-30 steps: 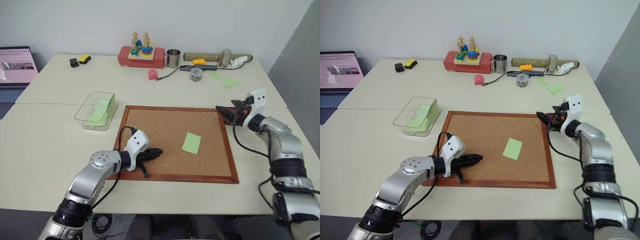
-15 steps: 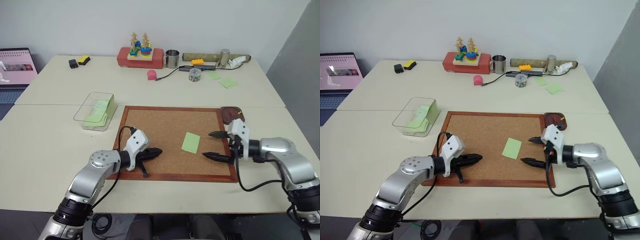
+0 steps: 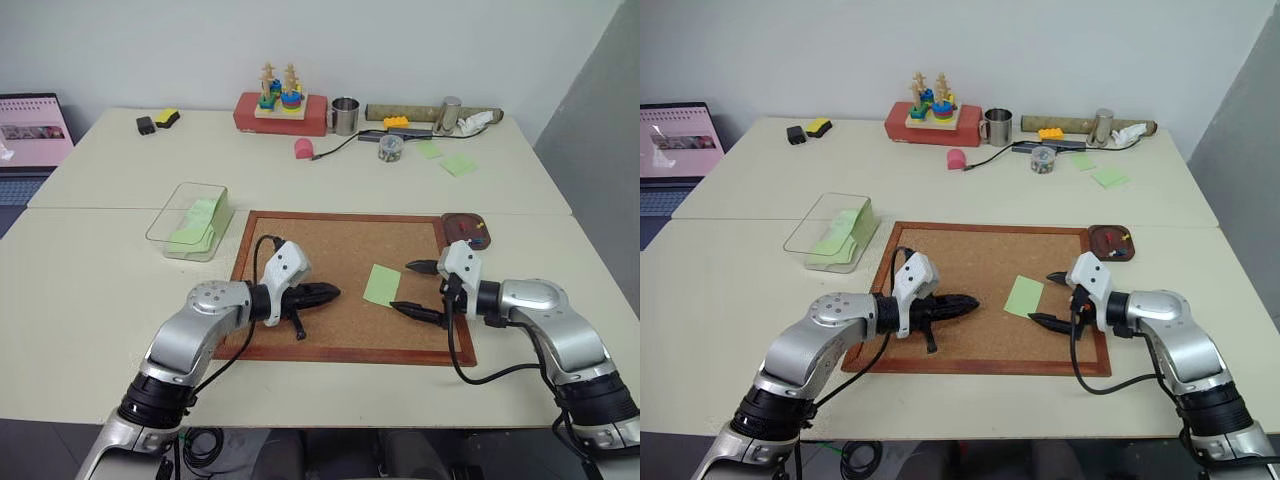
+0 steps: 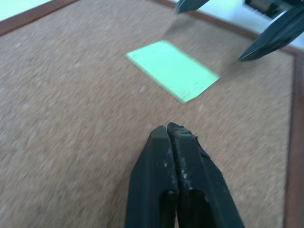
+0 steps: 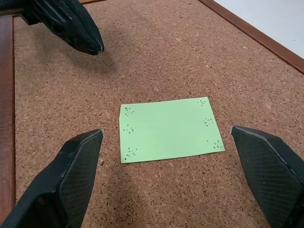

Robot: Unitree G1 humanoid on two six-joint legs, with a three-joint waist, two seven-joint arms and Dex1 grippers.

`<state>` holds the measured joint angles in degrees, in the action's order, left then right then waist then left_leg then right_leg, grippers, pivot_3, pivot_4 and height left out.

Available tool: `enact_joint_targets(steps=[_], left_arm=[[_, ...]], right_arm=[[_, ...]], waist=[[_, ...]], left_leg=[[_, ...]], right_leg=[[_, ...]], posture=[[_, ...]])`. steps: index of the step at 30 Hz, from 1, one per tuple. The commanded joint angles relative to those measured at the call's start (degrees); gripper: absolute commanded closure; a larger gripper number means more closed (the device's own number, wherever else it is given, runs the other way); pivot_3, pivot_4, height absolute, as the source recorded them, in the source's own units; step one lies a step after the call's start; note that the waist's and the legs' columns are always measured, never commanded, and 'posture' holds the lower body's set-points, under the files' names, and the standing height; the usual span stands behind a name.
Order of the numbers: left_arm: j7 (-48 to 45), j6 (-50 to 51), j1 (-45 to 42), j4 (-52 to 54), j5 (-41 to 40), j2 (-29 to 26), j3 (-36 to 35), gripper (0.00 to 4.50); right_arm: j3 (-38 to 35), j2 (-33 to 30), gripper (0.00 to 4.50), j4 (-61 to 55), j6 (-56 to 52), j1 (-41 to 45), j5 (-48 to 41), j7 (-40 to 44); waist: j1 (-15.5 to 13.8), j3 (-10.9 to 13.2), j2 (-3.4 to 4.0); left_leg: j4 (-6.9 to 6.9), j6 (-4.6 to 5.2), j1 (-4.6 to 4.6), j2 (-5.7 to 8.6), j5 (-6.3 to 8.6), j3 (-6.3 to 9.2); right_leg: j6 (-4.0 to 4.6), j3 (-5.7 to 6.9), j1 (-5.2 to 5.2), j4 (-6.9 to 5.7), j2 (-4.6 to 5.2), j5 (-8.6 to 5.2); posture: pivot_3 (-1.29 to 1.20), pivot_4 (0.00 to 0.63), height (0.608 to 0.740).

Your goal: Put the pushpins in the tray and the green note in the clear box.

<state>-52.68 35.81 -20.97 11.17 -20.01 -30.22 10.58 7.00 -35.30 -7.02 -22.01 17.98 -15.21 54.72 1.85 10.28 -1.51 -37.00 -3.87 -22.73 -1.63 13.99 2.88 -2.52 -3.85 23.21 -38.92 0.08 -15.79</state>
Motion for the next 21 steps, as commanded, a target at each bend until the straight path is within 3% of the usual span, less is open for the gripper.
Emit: enact_joint_targets(steps=[1, 18, 21], left_arm=[[-3.47, -1.8, -2.11, 0.52, -0.29, -0.7, 1.85, 3.44], [-5.2, -19.22, -12.33, -19.41, 10.73, 6.5, 8.91, 0.24], [-5.21, -21.36, -13.94, -23.02, 12.43, 8.0, 9.63, 0.04]], right_arm=[[-0.6, -0.09, 0.0, -1.95, 0.84, 0.12, -0.24, -0.2], [-1.31, -1.04, 0.0, -2.81, 0.48, -1.04, 0.37, -1.04], [-0.85, -0.85, 0.0, -2.45, 0.76, -0.55, 0.87, -1.46]], waist=[[0.0, 0.0, 0.0], [-0.04, 0.0, 0.0], [-0.04, 0.0, 0.0]], left_leg=[[0.0, 0.0, 0.0, 0.0, 0.0, 0.0], [-0.03, 0.0, -0.02, 0.02, 0.0, 0.0], [-0.03, 0.0, -0.02, 0.03, 0.0, 0.0]], right_leg=[[0.0, 0.0, 0.0, 0.0, 0.0, 0.0], [0.07, 0.01, 0.0, -0.01, 0.0, 0.04], [0.07, 0.01, 0.0, -0.01, 0.0, 0.04]], posture=[[0.0, 0.15, 0.74], [0.0, 0.15, 0.74], [0.0, 0.15, 0.74]])
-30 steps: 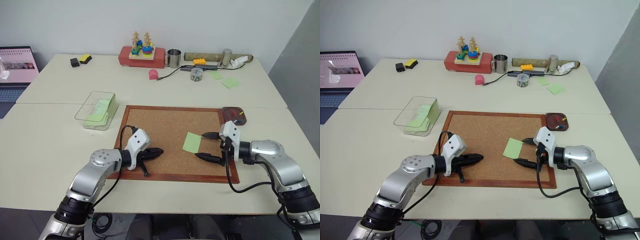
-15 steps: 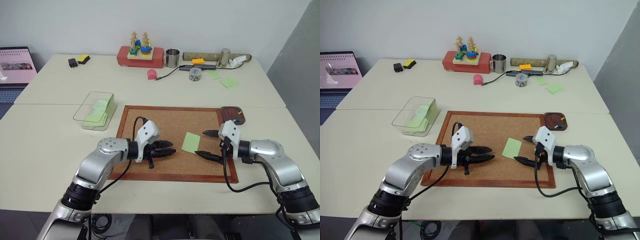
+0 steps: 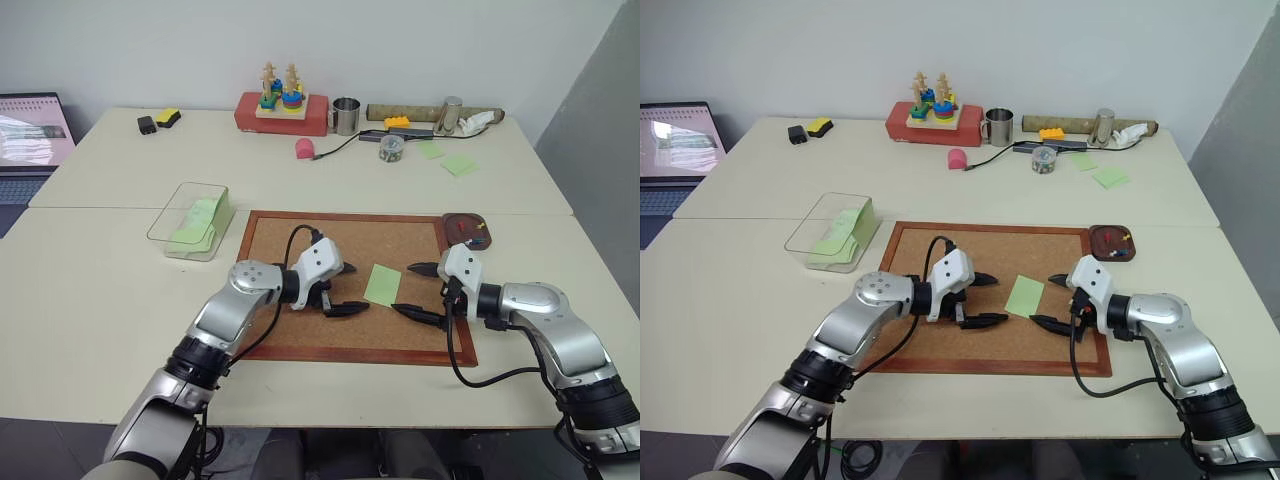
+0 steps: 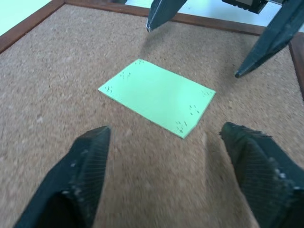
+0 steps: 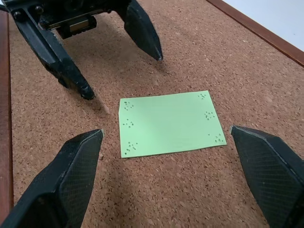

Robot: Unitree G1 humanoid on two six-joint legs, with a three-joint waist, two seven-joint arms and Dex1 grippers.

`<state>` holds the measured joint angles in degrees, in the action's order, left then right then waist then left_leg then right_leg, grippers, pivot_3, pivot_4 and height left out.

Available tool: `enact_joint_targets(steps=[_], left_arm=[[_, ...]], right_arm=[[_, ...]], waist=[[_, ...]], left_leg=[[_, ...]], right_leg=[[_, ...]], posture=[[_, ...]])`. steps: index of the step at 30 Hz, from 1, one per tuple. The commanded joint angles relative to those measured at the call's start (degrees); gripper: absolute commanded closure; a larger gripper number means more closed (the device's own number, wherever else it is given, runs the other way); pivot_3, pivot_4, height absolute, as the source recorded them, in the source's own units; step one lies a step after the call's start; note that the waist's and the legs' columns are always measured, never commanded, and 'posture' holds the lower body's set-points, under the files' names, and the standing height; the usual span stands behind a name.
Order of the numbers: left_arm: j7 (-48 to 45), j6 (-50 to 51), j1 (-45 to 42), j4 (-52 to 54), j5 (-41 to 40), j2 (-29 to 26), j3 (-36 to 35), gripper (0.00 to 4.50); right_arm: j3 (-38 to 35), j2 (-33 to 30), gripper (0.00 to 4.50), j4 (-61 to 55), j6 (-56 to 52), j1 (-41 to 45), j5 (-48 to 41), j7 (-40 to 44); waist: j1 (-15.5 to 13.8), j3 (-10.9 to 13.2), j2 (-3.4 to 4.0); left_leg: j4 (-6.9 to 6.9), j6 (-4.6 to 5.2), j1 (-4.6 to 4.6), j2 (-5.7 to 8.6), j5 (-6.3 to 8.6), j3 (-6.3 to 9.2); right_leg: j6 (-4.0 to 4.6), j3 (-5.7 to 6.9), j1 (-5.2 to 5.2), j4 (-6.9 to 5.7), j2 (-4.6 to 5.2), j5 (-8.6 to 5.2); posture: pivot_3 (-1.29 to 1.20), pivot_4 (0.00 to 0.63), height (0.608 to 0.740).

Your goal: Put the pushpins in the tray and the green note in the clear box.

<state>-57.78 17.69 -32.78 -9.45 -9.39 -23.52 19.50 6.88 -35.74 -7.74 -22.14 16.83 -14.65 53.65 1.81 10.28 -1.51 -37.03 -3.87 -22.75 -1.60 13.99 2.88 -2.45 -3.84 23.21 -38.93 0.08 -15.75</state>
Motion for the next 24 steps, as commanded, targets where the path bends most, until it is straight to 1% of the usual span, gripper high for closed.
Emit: enact_joint_targets(steps=[1, 4, 9, 13, 19, 24], left_arm=[[-0.66, -3.91, -2.63, -3.61, 2.41, 1.54, 1.18, 0.04], [-1.95, -5.72, -3.53, -5.99, 3.84, 2.12, 2.23, 0.04], [-2.03, -7.7, -5.2, -9.35, 4.91, 4.34, 2.19, 0.04], [-2.88, -7.52, -5.02, -9.13, 4.43, 4.82, 1.41, 0.04], [-5.65, -5.46, -3.21, -6.1, 3.48, 1.92, 0.2, 0.04], [-5.99, -3.29, -2.31, -3.43, 2.77, -0.4, -1.24, 0.04]], right_arm=[[-0.31, -0.28, 0.0, -1.41, 1.13, 0.92, 0.8, -0.57], [0.77, -0.14, 0.0, -0.71, 1.69, 1.46, 2.12, -0.92], [0.07, -0.18, 0.0, -1.22, 0.69, 1.15, 1.73, -0.98], [-0.03, -0.39, 0.0, -1.84, 0.34, 0.68, 1.76, -1.33], [2.35, 0.57, 0.0, -2.49, 1.62, 0.75, 2.87, -1.15], [5.0, 2.35, 0.0, 0.92, 3.82, 3.25, 5.14, -1.6]], waist=[[0.01, 0.0, 0.0], [0.08, 0.0, 0.0], [0.02, 0.0, 0.0], [0.0, 0.0, 0.0], [0.04, 0.0, 0.0], [0.31, 0.0, 0.0]], left_leg=[[0.0, 0.0, 0.0, 0.0, 0.0, 0.0], [0.02, 0.0, 0.01, 0.0, 0.0, 0.01], [-0.01, 0.0, -0.01, 0.0, 0.0, 0.01], [-0.02, 0.0, -0.03, 0.02, 0.0, 0.01], [-0.01, 0.0, -0.02, 0.01, 0.0, 0.03], [0.0, 0.0, 0.02, -0.03, 0.0, 0.04]], right_leg=[[0.01, 0.0, 0.0, 0.0, 0.0, 0.01], [0.04, 0.0, 0.0, 0.0, -0.01, 0.02], [0.03, 0.0, 0.0, -0.01, -0.01, 0.02], [0.05, 0.0, 0.0, 0.0, 0.0, 0.03], [0.09, 0.02, 0.0, -0.01, 0.0, 0.05], [0.09, 0.02, 0.01, -0.04, -0.04, 0.05]], posture=[[0.0, 0.15, 0.74], [0.0, 0.15, 0.74], [0.0, 0.15, 0.74], [0.0, 0.15, 0.74], [0.0, 0.15, 0.74], [0.0, 0.15, 0.74]])
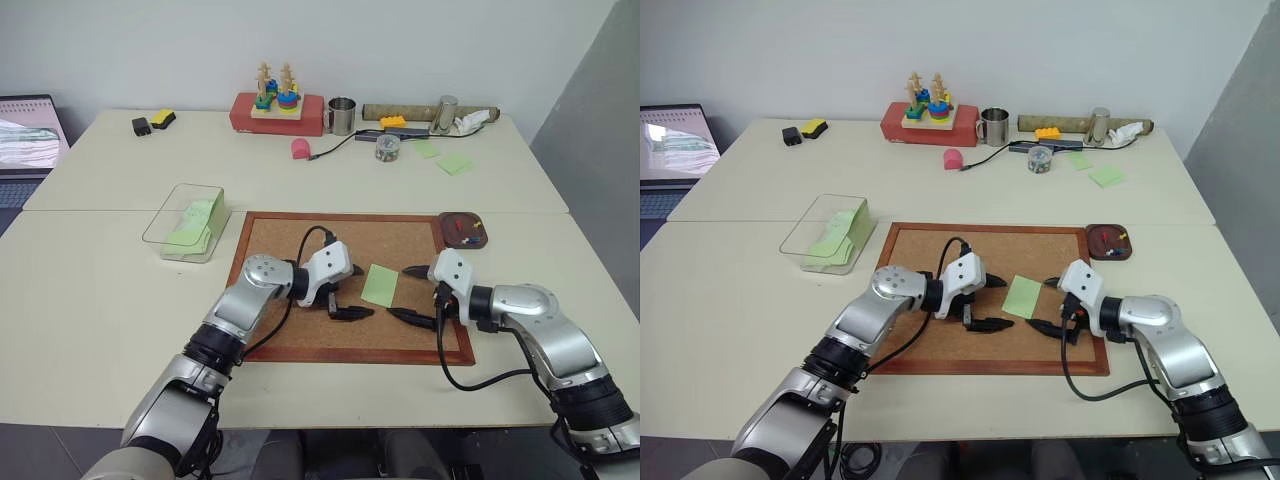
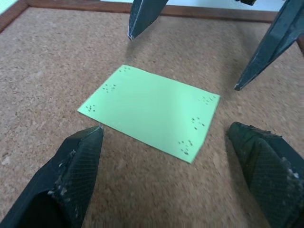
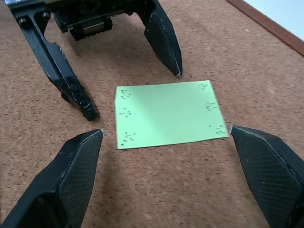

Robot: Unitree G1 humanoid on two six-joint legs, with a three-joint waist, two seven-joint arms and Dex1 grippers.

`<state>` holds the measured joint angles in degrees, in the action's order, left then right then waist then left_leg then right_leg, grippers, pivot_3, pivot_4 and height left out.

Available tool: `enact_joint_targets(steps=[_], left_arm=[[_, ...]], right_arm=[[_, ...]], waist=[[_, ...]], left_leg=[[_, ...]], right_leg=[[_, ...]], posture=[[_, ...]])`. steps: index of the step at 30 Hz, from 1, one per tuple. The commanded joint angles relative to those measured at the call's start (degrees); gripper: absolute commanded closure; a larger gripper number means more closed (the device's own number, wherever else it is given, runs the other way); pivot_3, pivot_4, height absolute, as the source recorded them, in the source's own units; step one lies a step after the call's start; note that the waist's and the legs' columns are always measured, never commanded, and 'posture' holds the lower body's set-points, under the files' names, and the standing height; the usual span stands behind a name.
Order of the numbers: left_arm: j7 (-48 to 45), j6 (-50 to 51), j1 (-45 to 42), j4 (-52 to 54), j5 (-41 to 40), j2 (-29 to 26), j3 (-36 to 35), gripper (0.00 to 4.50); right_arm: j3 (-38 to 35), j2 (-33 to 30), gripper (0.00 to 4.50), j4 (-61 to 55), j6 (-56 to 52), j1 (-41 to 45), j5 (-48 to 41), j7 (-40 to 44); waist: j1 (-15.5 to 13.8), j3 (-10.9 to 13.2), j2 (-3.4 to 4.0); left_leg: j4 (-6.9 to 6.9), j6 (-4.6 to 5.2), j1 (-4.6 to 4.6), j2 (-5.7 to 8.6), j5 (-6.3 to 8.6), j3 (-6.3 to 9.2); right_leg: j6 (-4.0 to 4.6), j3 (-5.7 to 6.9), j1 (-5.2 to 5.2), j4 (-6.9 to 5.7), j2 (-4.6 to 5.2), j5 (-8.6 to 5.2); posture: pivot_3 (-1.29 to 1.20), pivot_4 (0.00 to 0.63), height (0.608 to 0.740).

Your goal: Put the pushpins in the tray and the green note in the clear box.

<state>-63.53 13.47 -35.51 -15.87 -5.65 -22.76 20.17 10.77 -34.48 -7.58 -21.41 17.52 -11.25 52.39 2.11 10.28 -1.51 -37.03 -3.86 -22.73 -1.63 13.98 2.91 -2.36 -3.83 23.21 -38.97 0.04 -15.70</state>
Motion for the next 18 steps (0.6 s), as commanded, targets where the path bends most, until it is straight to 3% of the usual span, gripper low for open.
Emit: enact_joint_targets(steps=[1, 14, 18], left_arm=[[-0.16, 1.09, 0.62, 3.31, -0.96, -1.29, -1.98, 0.04], [0.62, 3.08, 1.81, 6.29, -0.82, -0.36, -1.59, 0.04], [0.6, 3.35, 1.43, 6.12, -0.89, -0.14, -1.69, 0.0]], right_arm=[[1.56, 1.49, 0.0, 1.64, 3.5, 3.11, 2.29, -0.42], [3.72, 1.82, 0.0, 9.04, 3.86, 5.38, 6.97, -1.56], [3.26, 1.85, 0.57, 8.51, 2.7, 4.91, 6.35, -1.82]], waist=[[0.04, 0.0, 0.0], [-0.29, -0.01, 0.0], [-0.29, -0.01, 0.0]], left_leg=[[0.0, 0.0, 0.0, 0.0, 0.0, 0.0], [-0.03, 0.0, 0.01, 0.02, 0.0, 0.01], [-0.05, 0.0, 0.01, 0.02, -0.01, 0.01]], right_leg=[[0.0, 0.0, 0.0, 0.0, 0.0, 0.0], [0.1, 0.03, -0.03, -0.01, 0.03, 0.06], [0.1, 0.02, -0.04, -0.02, 0.03, 0.06]], posture=[[0.0, 0.15, 0.74], [0.0, 0.15, 0.74], [0.0, 0.15, 0.74]])
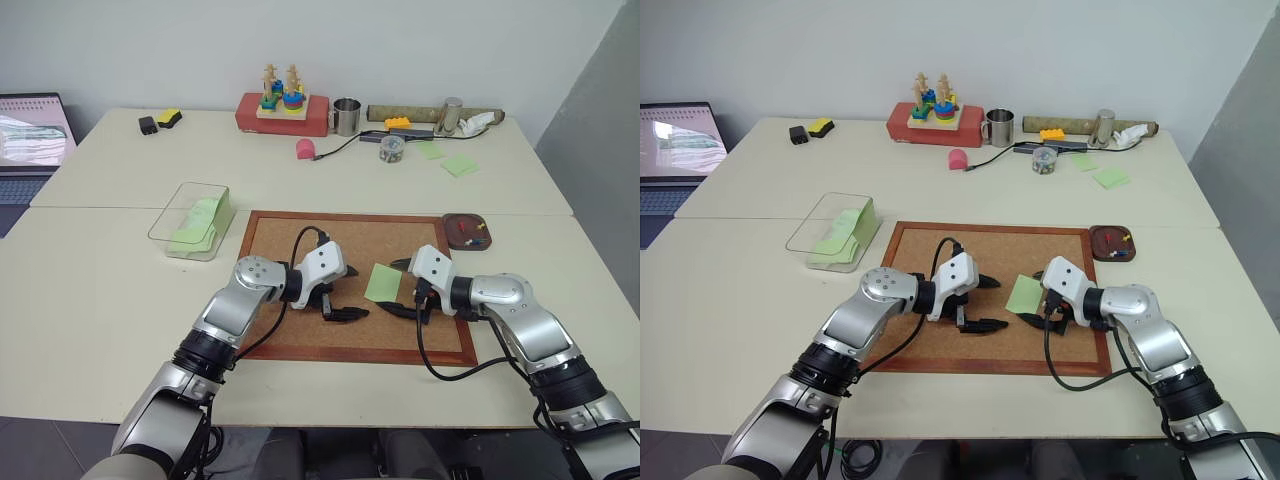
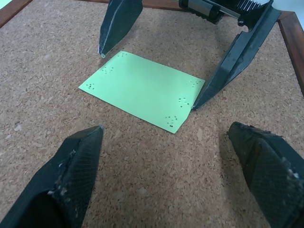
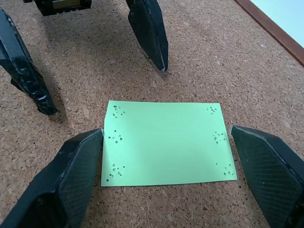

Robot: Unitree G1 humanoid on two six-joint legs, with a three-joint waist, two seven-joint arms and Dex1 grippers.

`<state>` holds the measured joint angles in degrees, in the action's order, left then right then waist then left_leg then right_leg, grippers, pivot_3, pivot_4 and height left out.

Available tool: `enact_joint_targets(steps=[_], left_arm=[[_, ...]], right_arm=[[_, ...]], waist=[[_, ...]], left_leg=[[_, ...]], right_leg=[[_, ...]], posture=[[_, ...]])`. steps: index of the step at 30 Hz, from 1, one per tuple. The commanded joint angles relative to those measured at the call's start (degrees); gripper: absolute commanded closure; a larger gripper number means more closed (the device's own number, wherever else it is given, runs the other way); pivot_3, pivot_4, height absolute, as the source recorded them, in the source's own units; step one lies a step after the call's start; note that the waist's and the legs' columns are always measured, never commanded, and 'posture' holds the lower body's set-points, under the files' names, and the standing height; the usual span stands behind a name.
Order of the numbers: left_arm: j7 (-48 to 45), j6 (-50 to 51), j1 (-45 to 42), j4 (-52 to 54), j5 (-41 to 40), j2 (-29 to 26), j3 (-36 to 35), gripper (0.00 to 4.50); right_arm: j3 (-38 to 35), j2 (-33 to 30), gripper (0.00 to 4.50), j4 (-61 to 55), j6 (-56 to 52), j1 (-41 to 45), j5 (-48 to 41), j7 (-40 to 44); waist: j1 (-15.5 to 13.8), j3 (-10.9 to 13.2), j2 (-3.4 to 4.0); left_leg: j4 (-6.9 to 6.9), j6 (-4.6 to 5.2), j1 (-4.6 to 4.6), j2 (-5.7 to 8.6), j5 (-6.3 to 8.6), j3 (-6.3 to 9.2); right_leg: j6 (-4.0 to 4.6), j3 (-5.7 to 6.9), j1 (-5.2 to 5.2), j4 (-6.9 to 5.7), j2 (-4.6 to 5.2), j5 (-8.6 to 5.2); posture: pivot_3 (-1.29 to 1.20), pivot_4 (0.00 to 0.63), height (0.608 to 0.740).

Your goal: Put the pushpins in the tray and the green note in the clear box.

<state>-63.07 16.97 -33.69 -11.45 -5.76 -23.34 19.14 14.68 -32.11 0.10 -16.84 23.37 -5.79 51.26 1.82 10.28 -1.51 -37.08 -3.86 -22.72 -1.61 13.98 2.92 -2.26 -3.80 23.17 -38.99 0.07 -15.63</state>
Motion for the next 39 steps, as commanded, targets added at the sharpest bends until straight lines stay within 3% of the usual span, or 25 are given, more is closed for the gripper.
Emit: enact_joint_targets(steps=[1, 21, 32, 36, 39], left_arm=[[0.13, -0.09, -0.47, 1.66, -0.81, 0.49, -0.69, 0.0], [0.43, 1.12, -0.27, 2.47, -1.39, 0.62, -1.22, 0.0], [1.49, 3.34, -0.21, 3.13, -3.19, 0.72, -3.03, 0.0], [1.52, 4.58, -0.02, 3.62, -4.08, -0.06, -4.37, 0.0], [1.38, 4.56, 0.34, 3.91, -4.19, -0.66, -4.43, 0.0]], right_arm=[[-0.68, -0.58, 0.79, 0.77, -2.27, -1.01, 0.82, -0.72], [-0.75, -1.39, 4.41, -2.53, -9.94, -2.08, 1.13, -1.49], [-5.11, -0.28, 4.49, -7.44, -15.47, -3.01, -5.11, -1.59], [-9.93, 1.97, 4.49, -12.47, -21.21, -3.51, -13.2, -1.62], [-10.08, 1.62, 4.49, -11.85, -22.12, -3.4, -11.8, -3.99]], waist=[[0.0, 0.0, 0.0], [-0.04, 0.0, 0.0], [-0.16, 0.0, 0.0], [-0.04, 0.0, 0.0], [0.08, 0.0, 0.0]], left_leg=[[0.0, 0.0, 0.0, 0.0, 0.0, 0.0], [-0.05, 0.01, 0.0, 0.01, -0.01, 0.01], [-0.06, 0.02, -0.03, 0.03, -0.01, 0.03], [-0.03, 0.02, -0.04, 0.03, -0.01, 0.04], [0.0, 0.02, -0.05, 0.01, -0.01, 0.05]], right_leg=[[0.0, 0.0, 0.0, 0.0, 0.0, 0.0], [-0.02, 0.01, -0.03, -0.02, 0.01, 0.01], [-0.02, 0.01, -0.03, -0.01, 0.03, 0.02], [-0.02, 0.02, 0.0, 0.0, 0.03, 0.02], [-0.02, 0.03, 0.02, 0.0, 0.01, 0.02]], posture=[[0.0, 0.15, 0.74], [0.0, 0.15, 0.74], [0.0, 0.15, 0.74], [0.0, 0.15, 0.74], [0.0, 0.15, 0.74]])
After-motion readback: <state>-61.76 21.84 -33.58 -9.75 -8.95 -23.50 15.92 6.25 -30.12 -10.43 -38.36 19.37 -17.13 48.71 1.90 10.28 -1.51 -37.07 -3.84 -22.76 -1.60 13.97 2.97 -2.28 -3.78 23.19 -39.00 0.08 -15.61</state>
